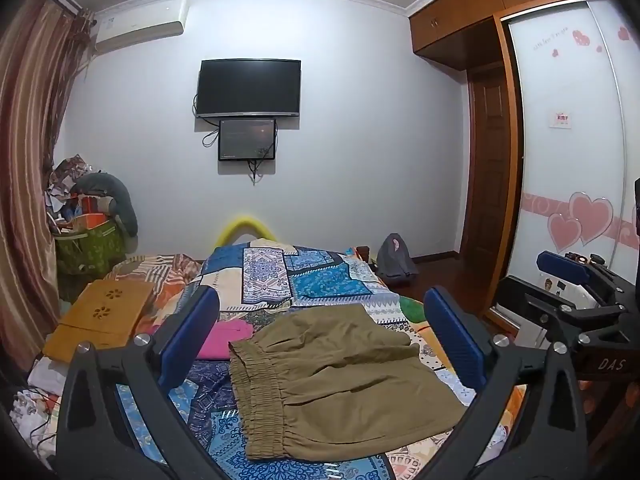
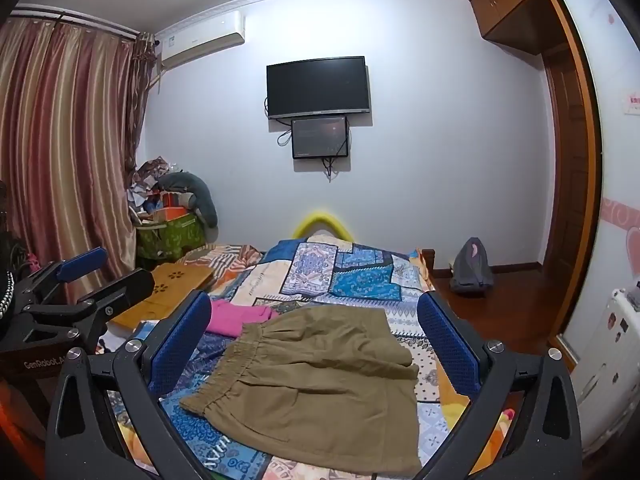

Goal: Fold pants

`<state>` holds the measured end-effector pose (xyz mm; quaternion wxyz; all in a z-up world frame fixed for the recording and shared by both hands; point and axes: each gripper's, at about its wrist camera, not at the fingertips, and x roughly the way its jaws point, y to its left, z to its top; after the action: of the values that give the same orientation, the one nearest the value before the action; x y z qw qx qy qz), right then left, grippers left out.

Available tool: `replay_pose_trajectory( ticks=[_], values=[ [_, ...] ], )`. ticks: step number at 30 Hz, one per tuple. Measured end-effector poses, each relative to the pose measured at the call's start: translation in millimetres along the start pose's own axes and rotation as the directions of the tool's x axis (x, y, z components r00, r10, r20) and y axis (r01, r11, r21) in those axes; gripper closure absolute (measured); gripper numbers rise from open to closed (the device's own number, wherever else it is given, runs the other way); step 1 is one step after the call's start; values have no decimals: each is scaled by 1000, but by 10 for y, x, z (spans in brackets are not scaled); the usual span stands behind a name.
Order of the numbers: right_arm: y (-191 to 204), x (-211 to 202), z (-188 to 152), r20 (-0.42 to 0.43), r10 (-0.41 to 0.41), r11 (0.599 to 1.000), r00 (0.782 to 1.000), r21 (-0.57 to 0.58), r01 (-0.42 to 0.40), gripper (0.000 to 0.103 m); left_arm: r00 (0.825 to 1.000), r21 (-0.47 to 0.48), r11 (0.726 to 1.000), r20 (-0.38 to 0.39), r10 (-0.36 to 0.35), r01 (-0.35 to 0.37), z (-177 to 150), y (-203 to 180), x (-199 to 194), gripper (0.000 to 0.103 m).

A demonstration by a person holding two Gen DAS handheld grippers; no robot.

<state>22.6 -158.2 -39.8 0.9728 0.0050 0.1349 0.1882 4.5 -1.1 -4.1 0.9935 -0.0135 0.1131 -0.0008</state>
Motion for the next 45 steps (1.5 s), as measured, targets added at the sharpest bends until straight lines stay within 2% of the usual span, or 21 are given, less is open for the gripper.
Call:
replay_pose_trajectory(
  ticks=[45],
  values=[
    [11, 7, 33, -18, -5, 1000, 1000, 15, 5, 0, 1000, -8, 1000, 2, -1, 1, -61, -9, 80, 0]
  ],
)
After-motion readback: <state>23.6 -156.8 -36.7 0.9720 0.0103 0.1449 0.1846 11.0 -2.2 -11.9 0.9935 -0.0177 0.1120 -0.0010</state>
